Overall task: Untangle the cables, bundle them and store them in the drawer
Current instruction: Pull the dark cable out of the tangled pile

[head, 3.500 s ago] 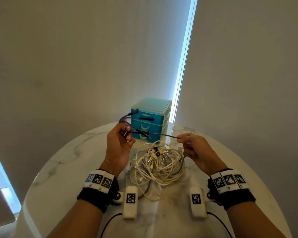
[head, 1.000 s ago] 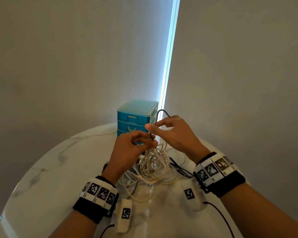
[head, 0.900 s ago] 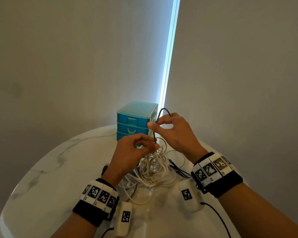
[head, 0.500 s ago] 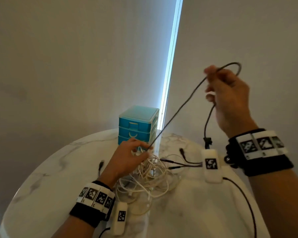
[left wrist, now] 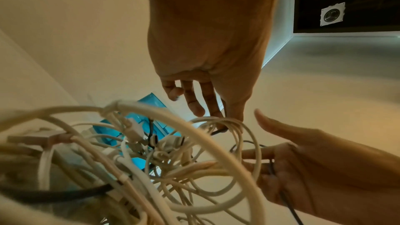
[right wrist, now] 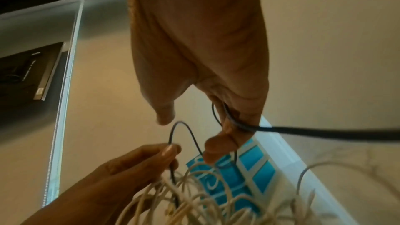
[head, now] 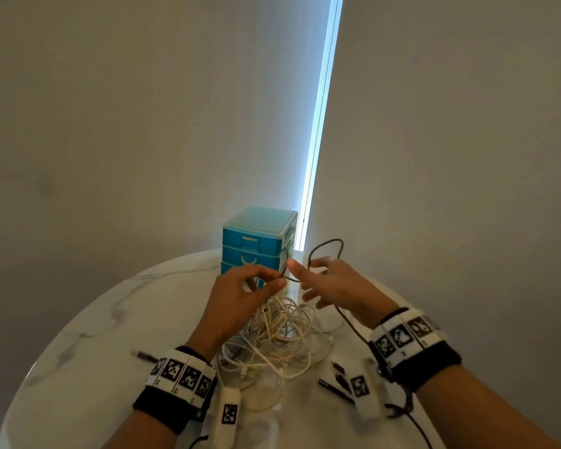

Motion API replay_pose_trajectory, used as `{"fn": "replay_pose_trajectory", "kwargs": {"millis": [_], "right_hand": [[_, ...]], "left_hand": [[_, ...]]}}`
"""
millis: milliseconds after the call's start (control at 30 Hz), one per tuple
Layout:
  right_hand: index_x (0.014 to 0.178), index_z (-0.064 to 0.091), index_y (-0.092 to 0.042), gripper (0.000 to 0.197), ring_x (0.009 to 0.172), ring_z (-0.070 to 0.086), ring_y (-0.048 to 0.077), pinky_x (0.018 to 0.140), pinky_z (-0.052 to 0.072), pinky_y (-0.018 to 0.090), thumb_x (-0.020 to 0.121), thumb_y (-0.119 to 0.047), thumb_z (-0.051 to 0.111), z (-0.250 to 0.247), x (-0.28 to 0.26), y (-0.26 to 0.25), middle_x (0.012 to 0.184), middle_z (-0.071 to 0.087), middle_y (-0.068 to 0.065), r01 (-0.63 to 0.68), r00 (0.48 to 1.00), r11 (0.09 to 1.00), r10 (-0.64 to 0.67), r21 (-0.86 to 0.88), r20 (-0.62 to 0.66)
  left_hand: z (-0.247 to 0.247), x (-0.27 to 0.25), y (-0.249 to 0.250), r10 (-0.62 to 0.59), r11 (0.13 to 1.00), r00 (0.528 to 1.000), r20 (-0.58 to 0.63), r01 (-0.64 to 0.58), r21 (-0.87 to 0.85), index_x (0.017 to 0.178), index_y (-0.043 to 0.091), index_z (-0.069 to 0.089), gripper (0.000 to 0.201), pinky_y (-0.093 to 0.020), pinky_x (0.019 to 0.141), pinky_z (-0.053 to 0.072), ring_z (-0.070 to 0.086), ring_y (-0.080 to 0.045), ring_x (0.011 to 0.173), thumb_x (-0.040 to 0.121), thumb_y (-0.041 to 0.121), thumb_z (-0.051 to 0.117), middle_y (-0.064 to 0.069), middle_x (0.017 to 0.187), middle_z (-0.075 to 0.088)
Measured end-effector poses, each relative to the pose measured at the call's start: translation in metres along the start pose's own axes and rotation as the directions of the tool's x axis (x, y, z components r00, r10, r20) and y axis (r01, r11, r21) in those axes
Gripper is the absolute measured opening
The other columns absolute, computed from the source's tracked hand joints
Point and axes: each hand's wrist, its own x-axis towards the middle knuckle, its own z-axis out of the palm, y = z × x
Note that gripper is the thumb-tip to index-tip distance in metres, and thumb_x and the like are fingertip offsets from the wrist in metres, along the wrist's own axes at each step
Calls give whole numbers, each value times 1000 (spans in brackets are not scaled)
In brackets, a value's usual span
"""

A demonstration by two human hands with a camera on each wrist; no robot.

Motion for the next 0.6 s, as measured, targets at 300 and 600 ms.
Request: {"fn": "replay_pose_trajectory", "kwargs": {"millis": [300, 600], "right_hand": [[150, 51, -20, 76, 90, 79, 13, 90, 65, 37, 86, -18, 90, 2, 16, -25, 94, 82, 2, 367, 884, 881, -231, 298, -407], [150, 39, -11, 72, 102, 80, 27, 93, 64, 35, 93, 1, 80, -50, 1, -45, 116, 77, 21, 578, 776, 522, -115, 627, -620]], "left_hand": [[-3, 1, -9, -94, 994, 993, 72, 91, 53, 104, 44, 80, 20, -18, 70, 48, 65, 3, 80, 86, 51, 83, 28, 98, 75], [-10, 3, -20, -163, 973, 972, 170, 129, 193, 100, 50, 80, 17, -26, 73, 43, 59, 7, 85, 86, 60, 78, 25, 111, 67]]}}
